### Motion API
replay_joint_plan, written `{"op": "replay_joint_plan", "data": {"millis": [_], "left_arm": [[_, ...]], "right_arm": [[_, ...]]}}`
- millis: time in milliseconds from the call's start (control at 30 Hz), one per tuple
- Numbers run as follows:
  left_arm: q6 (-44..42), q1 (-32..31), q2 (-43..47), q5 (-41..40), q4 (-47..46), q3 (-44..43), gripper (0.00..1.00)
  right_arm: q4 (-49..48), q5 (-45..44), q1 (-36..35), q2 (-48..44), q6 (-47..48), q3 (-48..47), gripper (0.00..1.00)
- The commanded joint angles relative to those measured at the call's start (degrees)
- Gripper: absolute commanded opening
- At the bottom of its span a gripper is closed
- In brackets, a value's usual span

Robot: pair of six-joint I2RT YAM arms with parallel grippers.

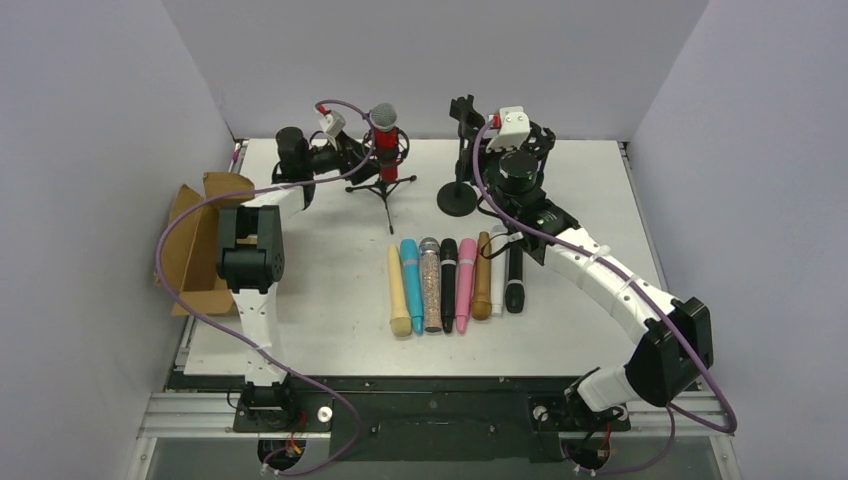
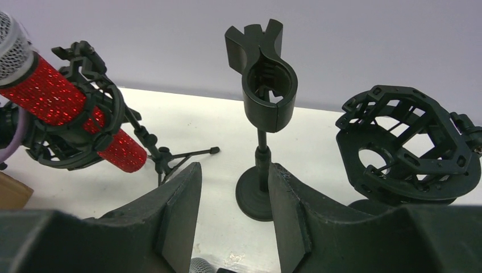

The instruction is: Attach the microphones to the stand

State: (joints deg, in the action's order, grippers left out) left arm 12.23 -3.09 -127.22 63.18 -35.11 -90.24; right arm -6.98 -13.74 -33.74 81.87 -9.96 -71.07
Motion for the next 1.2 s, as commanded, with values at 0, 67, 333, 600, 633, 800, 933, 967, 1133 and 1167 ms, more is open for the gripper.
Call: {"op": "replay_joint_plan", "data": {"millis": [0,67,333,600,633,800,933,967,1133,1167], "left_arm": [[3.71,-0.07,-0.92,2.64,-10.07,-0.39,0.68],[3.76,-0.38,-1.81,1.21,-10.06,-1.62,0.66],[0.99,-1.36,-7.14,-3.59,-5.02,-10.2,0.42],[-0.95,-1.54,-12.01,-6.34,-2.36,-18.22,0.29],[-1.41,-1.6,-12.68,-6.68,-1.57,-18.79,0.29],[-5.51,-1.61,-16.03,-10.04,3.35,-26.58,0.29],[-6.43,-1.06,-19.54,-13.66,7.83,-34.08,0.29],[-6.17,-0.96,-20.24,-14.03,8.16,-35.7,0.3],[-4.64,-0.38,-15.35,-13.9,9.85,-31.71,0.73],[-4.79,-0.22,-13.94,-13.27,9.52,-27.44,0.83]], "right_arm": [[-0.2,-0.71,0.97,0.55,-0.98,-2.69,0.42],[-0.29,-0.74,1.1,0.65,-1.1,-2.36,0.41],[-0.99,-3.07,1.73,1.24,-0.62,-1.99,0.33],[-1.98,-3.99,2.22,2.03,-0.05,-2.31,0.31],[-2.11,-4.04,2.26,2.09,0.07,-2.27,0.31],[-3.07,-4.45,2.64,3.02,0.13,-2.41,0.3],[-3.34,-5.84,3.35,4.38,-0.18,-4.11,0.33],[-3.32,-5.85,3.68,4.95,-0.36,-4.58,0.36],[0.27,-2.16,5.67,8.02,-0.83,-12.7,0.49],[1.79,-0.61,5.91,8.79,-0.88,-15.2,0.55]]}}
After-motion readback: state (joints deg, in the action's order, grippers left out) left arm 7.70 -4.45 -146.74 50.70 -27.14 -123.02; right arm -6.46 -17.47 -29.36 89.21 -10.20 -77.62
